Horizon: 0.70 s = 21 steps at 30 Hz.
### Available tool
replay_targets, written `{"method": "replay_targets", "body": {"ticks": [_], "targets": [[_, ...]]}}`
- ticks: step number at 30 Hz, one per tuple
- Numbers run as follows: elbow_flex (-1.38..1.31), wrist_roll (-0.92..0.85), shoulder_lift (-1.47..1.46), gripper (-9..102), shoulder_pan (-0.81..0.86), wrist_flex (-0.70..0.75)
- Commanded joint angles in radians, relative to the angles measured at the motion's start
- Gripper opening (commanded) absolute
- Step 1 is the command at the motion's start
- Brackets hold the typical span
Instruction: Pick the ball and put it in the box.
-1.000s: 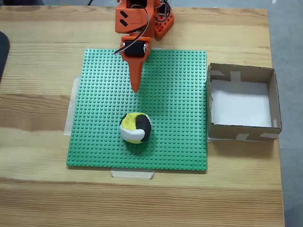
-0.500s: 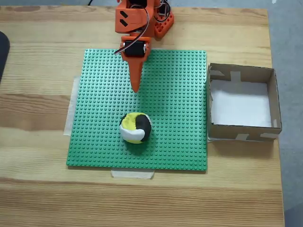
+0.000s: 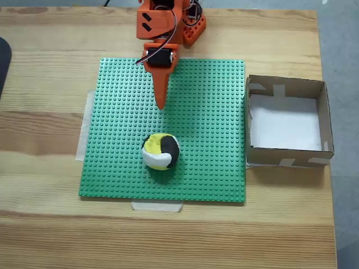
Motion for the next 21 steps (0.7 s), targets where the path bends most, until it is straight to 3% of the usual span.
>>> {"method": "replay_targets", "body": {"ticks": [1, 15, 21], "targets": [[0.048, 0.018, 0.009, -1, 0.014, 0.000], [0.055, 0.100, 0.009, -1, 0.052, -0.018], [-0.003, 0.072, -0.008, -1, 0.054, 0.057]]}}
